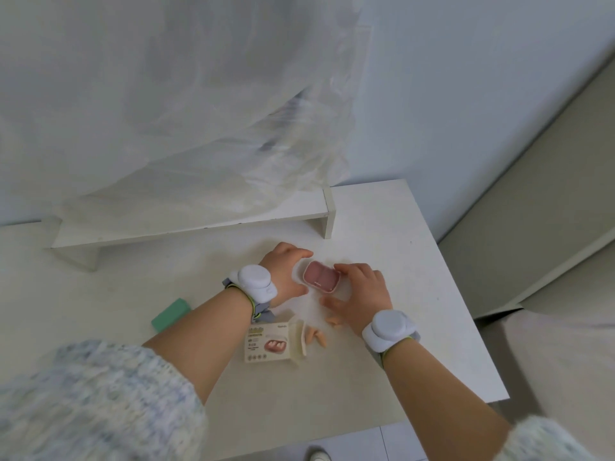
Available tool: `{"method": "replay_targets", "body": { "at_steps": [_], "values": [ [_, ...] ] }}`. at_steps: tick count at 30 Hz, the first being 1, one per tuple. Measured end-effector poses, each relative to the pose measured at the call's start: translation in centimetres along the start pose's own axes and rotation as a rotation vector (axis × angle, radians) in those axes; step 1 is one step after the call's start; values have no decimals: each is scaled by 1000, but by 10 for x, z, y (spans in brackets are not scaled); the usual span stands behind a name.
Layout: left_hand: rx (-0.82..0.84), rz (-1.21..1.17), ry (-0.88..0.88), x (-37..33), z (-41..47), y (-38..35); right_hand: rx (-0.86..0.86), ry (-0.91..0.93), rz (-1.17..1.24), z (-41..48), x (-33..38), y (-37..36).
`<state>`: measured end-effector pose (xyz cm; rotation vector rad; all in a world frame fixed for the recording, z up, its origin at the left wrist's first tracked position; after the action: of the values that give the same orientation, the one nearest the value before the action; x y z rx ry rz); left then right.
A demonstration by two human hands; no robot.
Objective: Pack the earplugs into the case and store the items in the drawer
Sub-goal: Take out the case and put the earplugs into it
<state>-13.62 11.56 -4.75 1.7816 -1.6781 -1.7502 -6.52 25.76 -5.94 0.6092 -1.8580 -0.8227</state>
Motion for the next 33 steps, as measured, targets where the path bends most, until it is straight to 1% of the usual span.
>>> {"method": "replay_targets", "body": {
  "at_steps": [2,5,10,12,14,17,20,22,25,27,33],
  "values": [
    [25,6,-5,2,5,-2,-25,-3,-8,3,0,0],
    [16,-2,-23,5,8,-2,-56,3,-3,5,-1,-1],
    [24,-28,-57,7,9,0,-40,26,13,4,-1,-3],
    [31,-67,-84,5,7,3,-7,32,47,4,0,-1],
    [14,-137,-113,3,2,7,40,48,130,3,2,3],
    [-48,-258,-106,2,-11,16,108,87,230,-1,8,13],
    [-105,-299,-100,1,-25,22,152,123,258,-5,18,22],
    [-136,-338,-101,-2,-35,24,172,92,352,-6,23,25],
    [-174,-394,-98,-5,-46,25,168,-49,564,-8,29,27],
    [-199,-412,-80,-5,-52,24,138,-89,599,-9,33,25],
    [-264,-485,-23,7,-65,22,122,-104,663,-16,33,20]
  ]
}}
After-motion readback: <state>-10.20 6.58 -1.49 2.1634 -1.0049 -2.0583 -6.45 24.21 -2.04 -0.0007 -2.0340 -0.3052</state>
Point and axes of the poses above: each hand's wrist, its own z-axis towards the middle knuckle, its own y-axis out of the back of the hand, x = y × z, the point moved 4 cm from there along z, towards the middle knuckle, and after that the axes turned 7 degrees about -y, right-handed, at the moved point
